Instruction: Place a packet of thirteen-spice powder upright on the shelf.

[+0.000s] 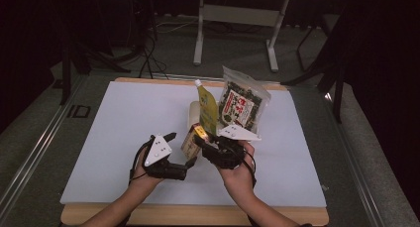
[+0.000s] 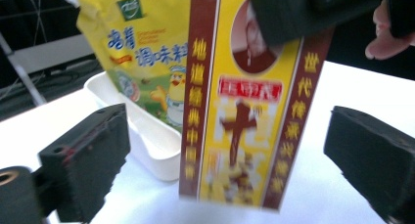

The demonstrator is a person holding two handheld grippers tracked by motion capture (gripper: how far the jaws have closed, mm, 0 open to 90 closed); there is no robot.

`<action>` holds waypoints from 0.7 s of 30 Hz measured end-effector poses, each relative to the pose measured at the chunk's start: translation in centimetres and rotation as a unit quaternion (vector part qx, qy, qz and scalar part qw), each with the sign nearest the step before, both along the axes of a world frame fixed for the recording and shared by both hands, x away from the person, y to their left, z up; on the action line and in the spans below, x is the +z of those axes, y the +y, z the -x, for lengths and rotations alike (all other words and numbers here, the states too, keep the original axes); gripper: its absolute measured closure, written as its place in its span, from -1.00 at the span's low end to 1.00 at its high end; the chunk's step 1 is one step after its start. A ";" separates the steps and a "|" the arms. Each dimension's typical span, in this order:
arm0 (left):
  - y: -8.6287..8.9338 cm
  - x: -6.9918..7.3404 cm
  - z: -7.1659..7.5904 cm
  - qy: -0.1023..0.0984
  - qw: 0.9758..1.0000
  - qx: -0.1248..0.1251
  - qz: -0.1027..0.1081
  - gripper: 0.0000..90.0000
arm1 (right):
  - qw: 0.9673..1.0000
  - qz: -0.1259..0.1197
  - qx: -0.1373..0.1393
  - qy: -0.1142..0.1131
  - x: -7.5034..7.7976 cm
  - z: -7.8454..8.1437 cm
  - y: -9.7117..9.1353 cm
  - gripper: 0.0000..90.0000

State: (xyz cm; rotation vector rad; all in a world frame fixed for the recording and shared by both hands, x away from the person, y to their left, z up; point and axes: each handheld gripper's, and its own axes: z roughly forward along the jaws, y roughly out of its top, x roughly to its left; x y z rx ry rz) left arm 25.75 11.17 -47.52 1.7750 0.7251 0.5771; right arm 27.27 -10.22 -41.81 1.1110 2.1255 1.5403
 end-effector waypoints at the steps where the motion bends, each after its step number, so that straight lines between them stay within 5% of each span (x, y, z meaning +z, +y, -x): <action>1: 0.2 0.0 0.0 0.002 1.000 0.002 0.000 -0.95 | 1.000 0.004 -0.003 -0.005 0.1 -0.1 0.1 0.49; 9: 2.1 -0.3 0.4 0.010 1.000 0.023 -0.003 -0.95 | 0.998 0.029 -0.025 -0.040 0.5 -1.0 0.9 0.49; 21: 4.4 -1.9 0.9 0.022 0.998 0.062 -0.016 -0.95 | 0.994 0.015 -0.082 -0.068 1.3 -3.3 2.1 0.49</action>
